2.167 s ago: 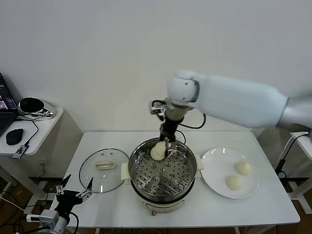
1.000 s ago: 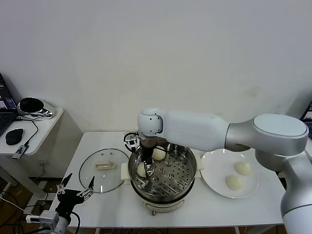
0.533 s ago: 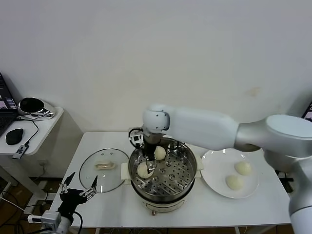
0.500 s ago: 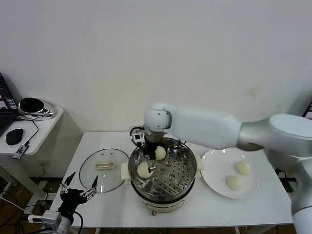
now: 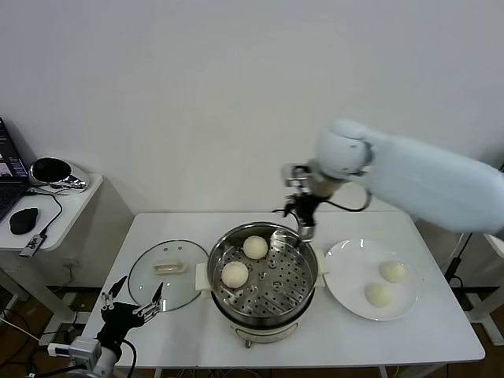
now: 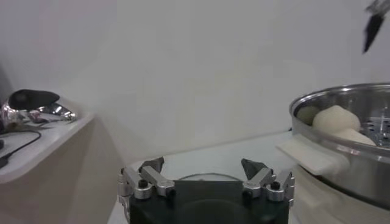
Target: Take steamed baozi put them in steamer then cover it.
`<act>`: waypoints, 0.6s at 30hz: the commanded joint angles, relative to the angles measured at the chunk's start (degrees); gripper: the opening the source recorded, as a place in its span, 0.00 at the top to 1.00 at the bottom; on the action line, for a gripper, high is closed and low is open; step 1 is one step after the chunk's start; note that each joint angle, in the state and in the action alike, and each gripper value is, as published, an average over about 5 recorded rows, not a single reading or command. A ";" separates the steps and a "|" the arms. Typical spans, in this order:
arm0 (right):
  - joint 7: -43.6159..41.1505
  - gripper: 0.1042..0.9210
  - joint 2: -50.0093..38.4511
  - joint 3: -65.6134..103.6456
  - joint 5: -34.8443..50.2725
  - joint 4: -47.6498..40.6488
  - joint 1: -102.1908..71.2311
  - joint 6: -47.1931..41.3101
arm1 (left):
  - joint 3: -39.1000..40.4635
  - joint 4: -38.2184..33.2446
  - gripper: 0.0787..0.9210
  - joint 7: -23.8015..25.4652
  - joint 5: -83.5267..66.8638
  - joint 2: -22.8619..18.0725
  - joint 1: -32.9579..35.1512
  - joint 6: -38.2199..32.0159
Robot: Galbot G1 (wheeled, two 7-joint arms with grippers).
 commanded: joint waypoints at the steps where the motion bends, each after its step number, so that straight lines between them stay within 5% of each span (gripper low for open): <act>1: -2.73 0.12 -17.06 3.87 -11.14 4.03 -6.61 7.90 | 0.49 1.19 0.12 0.10 -0.15 -0.10 0.07 0.16; 18: -1.88 0.12 -14.85 25.11 -26.51 -3.60 -37.88 14.38 | 0.66 1.95 0.12 0.31 0.45 -0.76 1.71 1.02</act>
